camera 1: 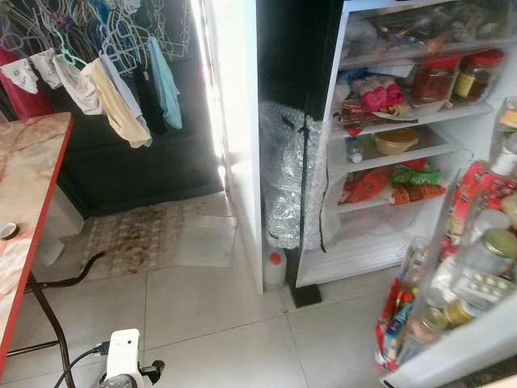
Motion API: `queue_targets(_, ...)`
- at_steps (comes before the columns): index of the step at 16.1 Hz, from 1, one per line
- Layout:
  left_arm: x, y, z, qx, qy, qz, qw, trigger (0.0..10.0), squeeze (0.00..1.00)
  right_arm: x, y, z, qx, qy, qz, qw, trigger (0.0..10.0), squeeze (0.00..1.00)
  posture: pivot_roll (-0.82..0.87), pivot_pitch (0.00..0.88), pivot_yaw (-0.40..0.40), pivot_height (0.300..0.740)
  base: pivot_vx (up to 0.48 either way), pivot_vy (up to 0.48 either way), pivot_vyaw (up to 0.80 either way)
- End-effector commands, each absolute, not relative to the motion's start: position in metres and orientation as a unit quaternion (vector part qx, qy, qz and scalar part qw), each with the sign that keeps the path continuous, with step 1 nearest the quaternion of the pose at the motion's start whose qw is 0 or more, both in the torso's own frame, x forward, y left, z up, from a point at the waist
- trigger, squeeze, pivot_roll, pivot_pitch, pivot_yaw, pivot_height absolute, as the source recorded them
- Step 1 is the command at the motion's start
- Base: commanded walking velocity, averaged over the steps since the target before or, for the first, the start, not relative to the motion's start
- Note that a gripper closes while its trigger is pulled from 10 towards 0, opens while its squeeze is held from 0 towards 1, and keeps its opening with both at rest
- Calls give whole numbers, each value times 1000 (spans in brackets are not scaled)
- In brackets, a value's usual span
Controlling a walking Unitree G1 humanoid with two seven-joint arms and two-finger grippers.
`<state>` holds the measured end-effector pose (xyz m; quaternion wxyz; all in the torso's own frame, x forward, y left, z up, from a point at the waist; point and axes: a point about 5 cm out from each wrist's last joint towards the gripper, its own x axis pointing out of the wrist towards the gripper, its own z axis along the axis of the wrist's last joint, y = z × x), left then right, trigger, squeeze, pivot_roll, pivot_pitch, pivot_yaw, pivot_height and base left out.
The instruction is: Restocking fridge
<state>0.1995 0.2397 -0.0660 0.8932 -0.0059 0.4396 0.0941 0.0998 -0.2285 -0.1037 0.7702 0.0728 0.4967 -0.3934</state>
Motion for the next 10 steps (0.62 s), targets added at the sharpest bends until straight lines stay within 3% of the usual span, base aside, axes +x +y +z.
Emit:
queue_targets(1, 194, 244, -67, 2, 446, 95, 890, 10000, 0, 96, -227, -104, 84, 493, -411, 762, 10000, 0, -173, 0, 56, 740, 0, 0, 0)
queue_targets(5, 194, 244, -68, 3, 446, 94, 890, 10000, 0, 99, -228, -103, 91, 472, -405, 778, 10000, 0, -178, 0, 55, 740, 0, 0, 0)
queue_targets(7, 194, 244, -68, 3, 446, 93, 890, 10000, 0, 123, -279, -81, 52, 411, -411, 812, 10000, 0, -178, 0, 54, 740, 0, 0, 0)
queue_targets(10, 195, 244, -67, 2, 446, 93, 890, 10000, 0, 128, -279, -79, 51, 402, -412, 816, 10000, 0, -180, 0, 54, 740, 0, 0, 0)
